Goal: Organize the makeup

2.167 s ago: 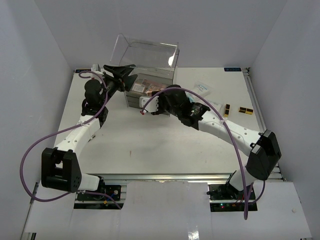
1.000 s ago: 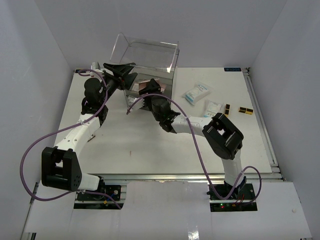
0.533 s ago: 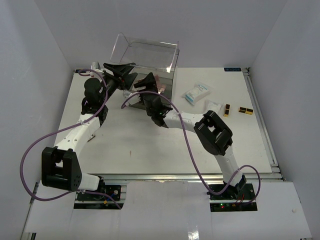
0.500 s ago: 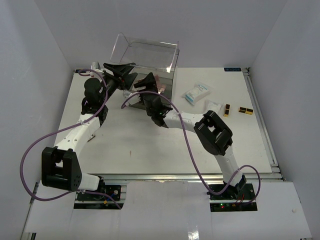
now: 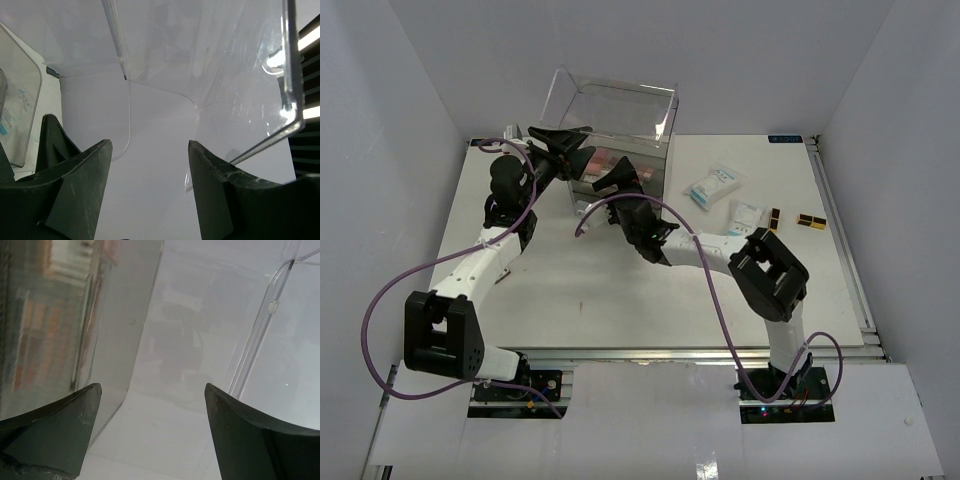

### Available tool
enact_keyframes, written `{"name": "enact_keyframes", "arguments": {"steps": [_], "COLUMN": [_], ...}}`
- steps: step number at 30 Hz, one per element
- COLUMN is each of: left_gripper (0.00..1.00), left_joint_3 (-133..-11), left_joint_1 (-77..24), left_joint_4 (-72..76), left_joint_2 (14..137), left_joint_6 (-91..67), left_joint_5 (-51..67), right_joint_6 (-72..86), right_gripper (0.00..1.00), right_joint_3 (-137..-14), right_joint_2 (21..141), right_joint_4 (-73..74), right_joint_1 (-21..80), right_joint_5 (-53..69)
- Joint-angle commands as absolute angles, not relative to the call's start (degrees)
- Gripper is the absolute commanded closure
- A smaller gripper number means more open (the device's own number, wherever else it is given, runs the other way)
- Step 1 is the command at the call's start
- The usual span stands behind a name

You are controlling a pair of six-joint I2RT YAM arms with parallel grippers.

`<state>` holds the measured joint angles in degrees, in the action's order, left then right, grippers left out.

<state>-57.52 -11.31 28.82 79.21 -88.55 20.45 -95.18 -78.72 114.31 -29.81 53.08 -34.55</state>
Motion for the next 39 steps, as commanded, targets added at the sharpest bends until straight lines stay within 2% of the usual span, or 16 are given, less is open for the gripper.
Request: {"name": "enact_keyframes", "arguments": {"steps": [1, 7, 15, 27, 39], "left_gripper": [0.27, 0.27, 0.27, 0.27, 0.26], "left_joint_3": [-60.12, -59.48, -57.57, -54.8, -46.79], "left_joint_1": [-11.25, -11.25, -11.25, -11.17, -11.05], "left_joint_4": [30.5, 30.35, 31.08, 30.7, 31.57], "left_joint_2": [78.75, 78.29, 77.53, 76.18, 74.38], "left_joint_6": [-88.33, -88.24, -88.44, -88.05, -86.33], "left_joint_5": [21.01, 20.94, 20.98, 20.77, 20.65], "right_joint_6": [-96.56, -88.54, -77.41, -81.31, -82.82], "right_gripper": [0.1, 0.09, 0.04, 0.04, 0.04], "right_joint_3": [-70.4, -66.21, -66.03, -72.29, -72.09], "right_joint_2": [104.24, 91.55, 81.13, 84.94, 83.55], "right_joint_4": [-26.71, -8.5, -9.22, -17.32, -21.95], "right_joint_1": [55.31, 57.61, 57.62, 55.47, 54.87], "right_joint_5": [-30.7, -22.63, -23.65, -27.62, -27.42]}}
